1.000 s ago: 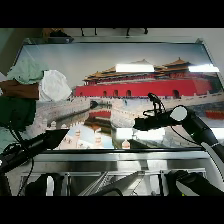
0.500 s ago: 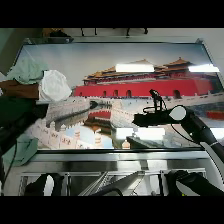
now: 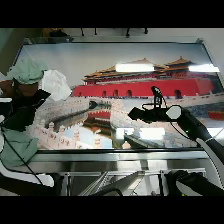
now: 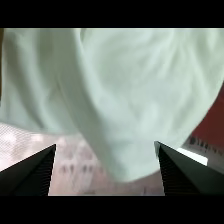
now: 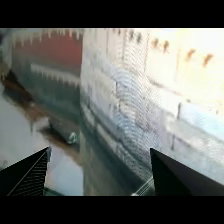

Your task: Fold the shirts.

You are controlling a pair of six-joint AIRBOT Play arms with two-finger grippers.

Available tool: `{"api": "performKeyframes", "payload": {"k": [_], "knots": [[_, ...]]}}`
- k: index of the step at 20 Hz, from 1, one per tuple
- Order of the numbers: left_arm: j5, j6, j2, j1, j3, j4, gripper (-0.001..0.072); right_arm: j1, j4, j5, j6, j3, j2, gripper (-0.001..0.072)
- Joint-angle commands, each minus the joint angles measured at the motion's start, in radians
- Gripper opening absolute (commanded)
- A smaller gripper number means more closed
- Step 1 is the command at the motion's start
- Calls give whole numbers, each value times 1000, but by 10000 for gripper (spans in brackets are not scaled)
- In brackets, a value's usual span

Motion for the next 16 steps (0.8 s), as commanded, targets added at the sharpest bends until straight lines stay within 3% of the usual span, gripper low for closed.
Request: {"api": "performKeyframes", "payload": {"k": [1, 3, 7, 10, 12, 13, 14, 15, 16], "knots": [[-57, 0, -187, -13, 194, -39, 694, 1, -1, -20, 8, 0, -7, 692], [-27, -1, -223, -41, 259, -37, 679, 1, -1, -19, 8, 0, -7, 692], [0, -5, -328, -107, 379, -36, 43, 1, 5, -18, 8, 0, -6, 692], [-27, -74, -359, -128, 424, -39, 12, 1, 42, -18, 8, 1, -4, 691], [-130, -16, -319, -163, 480, -38, 10, -1, 41, -19, 7, 1, -4, 668], [-190, -9, -282, -190, 513, -38, 9, -3, 41, -19, 7, 3, -4, 531], [-265, -7, -240, -225, 558, -39, 10, -15, 41, -19, 7, 9, -4, 328], [-368, -8, -185, -270, 610, -47, 10, -33, 41, -18, 7, 18, -4, 241], [-447, -19, -140, -310, 644, -49, 10, -57, 41, -18, 7, 28, -3, 200]]}}
